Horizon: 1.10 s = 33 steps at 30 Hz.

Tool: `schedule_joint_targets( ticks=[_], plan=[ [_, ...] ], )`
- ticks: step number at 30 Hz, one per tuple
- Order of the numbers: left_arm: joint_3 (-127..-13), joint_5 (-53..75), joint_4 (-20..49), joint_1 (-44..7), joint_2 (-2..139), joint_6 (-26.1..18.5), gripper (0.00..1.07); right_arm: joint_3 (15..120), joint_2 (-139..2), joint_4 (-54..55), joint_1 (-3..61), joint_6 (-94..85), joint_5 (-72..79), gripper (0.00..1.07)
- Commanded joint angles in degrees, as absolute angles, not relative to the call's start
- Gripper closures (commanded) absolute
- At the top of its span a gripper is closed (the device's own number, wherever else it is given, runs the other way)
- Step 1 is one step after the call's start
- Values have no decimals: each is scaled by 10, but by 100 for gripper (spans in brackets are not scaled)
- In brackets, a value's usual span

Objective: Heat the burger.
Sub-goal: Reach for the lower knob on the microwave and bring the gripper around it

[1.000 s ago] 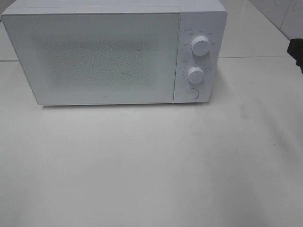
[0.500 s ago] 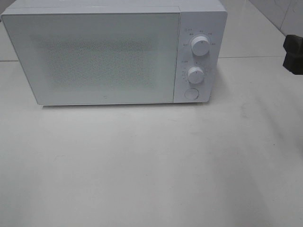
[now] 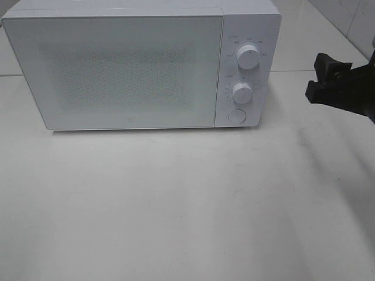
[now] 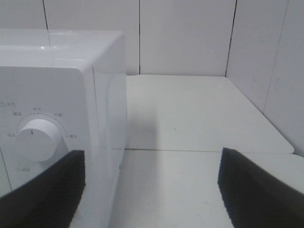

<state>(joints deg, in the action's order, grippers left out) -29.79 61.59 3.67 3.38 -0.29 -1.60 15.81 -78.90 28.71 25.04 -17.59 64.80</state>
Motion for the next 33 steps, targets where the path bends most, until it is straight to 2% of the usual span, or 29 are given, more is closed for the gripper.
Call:
schedule_joint_targets(
  ticks=[1,5,13,23,33],
  plan=[
    [-296,612,41,34,-17,-11,9,156,-816,326,290,-184,709,32],
    [-296,612,41,34,-17,-11,9,156,-859,370,345,-184,757,32],
    [-296,612,41,34,-17,-11,9,172,-918,445,411,-186,801,32],
    [-296,612,41,34,-17,-12,9,242,-971,489,454,-260,801,32],
    [-296,612,41,34,-17,-12,9,302,-1017,522,462,-278,801,32]
  ],
)
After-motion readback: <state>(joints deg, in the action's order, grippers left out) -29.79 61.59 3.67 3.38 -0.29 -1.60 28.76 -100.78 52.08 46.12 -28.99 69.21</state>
